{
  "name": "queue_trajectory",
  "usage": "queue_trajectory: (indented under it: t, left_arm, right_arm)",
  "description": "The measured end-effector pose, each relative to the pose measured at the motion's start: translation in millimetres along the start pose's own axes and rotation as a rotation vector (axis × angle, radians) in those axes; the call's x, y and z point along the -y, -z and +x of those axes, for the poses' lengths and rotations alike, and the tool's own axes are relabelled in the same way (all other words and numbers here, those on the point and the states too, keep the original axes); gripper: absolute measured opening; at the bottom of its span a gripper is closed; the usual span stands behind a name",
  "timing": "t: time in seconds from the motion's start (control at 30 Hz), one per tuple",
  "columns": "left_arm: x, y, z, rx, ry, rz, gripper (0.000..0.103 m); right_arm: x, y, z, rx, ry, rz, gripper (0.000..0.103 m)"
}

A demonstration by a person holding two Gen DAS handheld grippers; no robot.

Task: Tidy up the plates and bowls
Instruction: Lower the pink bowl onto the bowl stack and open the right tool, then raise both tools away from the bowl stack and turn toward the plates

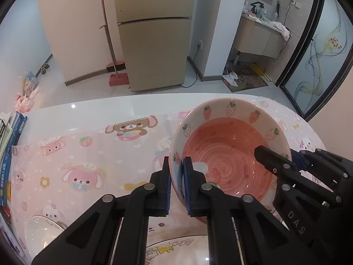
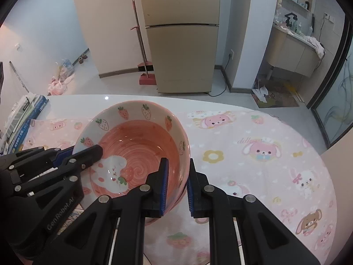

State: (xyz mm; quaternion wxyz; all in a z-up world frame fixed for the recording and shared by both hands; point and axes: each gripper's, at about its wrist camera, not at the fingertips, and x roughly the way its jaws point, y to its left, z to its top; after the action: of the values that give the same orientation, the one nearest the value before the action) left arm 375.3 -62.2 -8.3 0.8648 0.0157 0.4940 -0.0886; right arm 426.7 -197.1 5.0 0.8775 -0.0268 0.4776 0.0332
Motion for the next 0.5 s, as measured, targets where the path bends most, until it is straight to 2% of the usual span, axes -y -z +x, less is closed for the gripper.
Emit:
queue_trajectory:
  t: [0.17,0.37,0.4,0.5]
  left_arm:
    - [8.9,2.3,12.5,-0.023,-0.061,0.037,0.01]
    - [3.7,1.4,11.9,-0.032,-0.037,0.007,0.011]
    - [1.9,0.7,11.7,-0.031,-0.048,0.003,0.018]
    - [0.0,0.3,5.3,0.009,-0.076,0.012,0.054]
  right_arm:
    - [1.5,-0.7,-0.3,0.007,0.004,-0.012,0.016]
    - [1.0,-0.5,3.8,-0.013,0.003,-0.001,0.016]
    - [1.3,-0.7,1.7,-0.006,0.002,-0.002,0.016]
    - [5.7,-2.9,-6.6,0.012,0.001,0.01,0.017]
